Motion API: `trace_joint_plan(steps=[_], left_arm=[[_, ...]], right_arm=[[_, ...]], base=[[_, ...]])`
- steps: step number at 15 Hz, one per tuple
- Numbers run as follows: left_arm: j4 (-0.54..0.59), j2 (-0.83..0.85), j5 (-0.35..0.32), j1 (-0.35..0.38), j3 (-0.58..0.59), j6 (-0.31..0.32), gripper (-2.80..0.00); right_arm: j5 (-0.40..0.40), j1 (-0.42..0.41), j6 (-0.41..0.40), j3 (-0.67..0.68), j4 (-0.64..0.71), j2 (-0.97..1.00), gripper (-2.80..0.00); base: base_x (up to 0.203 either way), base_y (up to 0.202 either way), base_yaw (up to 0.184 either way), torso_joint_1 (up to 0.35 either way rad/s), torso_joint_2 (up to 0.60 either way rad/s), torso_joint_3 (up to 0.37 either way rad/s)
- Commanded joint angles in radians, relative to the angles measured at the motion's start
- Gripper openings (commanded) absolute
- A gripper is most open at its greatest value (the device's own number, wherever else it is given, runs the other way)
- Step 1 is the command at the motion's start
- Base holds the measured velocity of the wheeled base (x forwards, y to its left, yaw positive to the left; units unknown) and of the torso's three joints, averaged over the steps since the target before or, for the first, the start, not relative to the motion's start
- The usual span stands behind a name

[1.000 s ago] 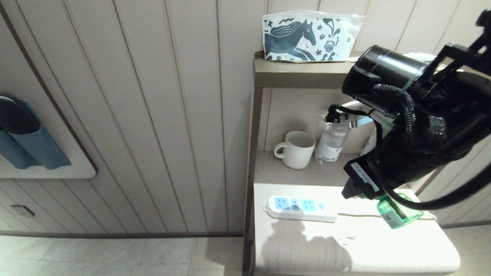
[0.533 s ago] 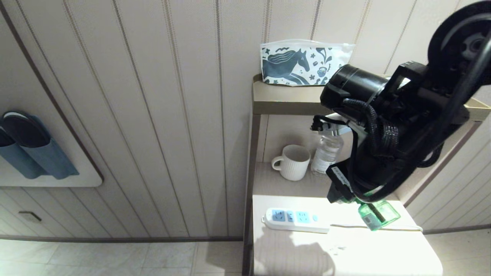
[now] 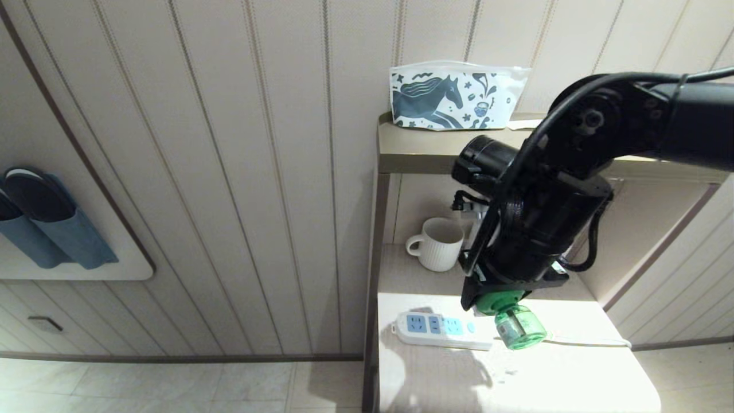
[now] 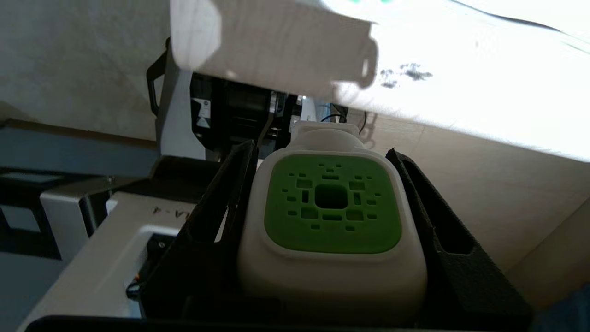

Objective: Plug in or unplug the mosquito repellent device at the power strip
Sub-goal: Insert the plug into the socket

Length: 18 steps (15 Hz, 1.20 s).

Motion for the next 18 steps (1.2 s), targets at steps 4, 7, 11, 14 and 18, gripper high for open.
trace_joint_plan(steps=[4,7,11,14,18], left_arm=[[0.0,0.001,0.0,0.0,0.0,0.0,-2.8],[0.0,0.001,0.0,-0.001,0.0,0.0,-2.8],[0.0,0.001,0.0,0.0,0.0,0.0,-2.8],[0.0,0.001,0.0,-0.001,0.0,0.0,-2.8],[0.0,0.001,-0.001,-0.001,0.0,0.0,-2.8]], right_arm=[[0.003,-0.023,0.002,0.127,-0.146,0.042,-2.8],[0.01,-0.04,0.002,0.126,-0.153,0.077,-2.8],[0.027,-0.078,0.002,0.129,-0.179,0.107,-2.8],[0.041,-0.091,-0.003,0.125,-0.192,0.137,-2.8],[0.044,-0.091,-0.012,0.115,-0.212,0.17,-2.8]], base=[[0.0,0.0,0.0,0.0,0.0,0.0],[0.0,0.0,0.0,0.0,0.0,0.0],[0.0,0.0,0.0,0.0,0.0,0.0],[0.0,0.0,0.0,0.0,0.0,0.0],[0.0,0.0,0.0,0.0,0.0,0.0]])
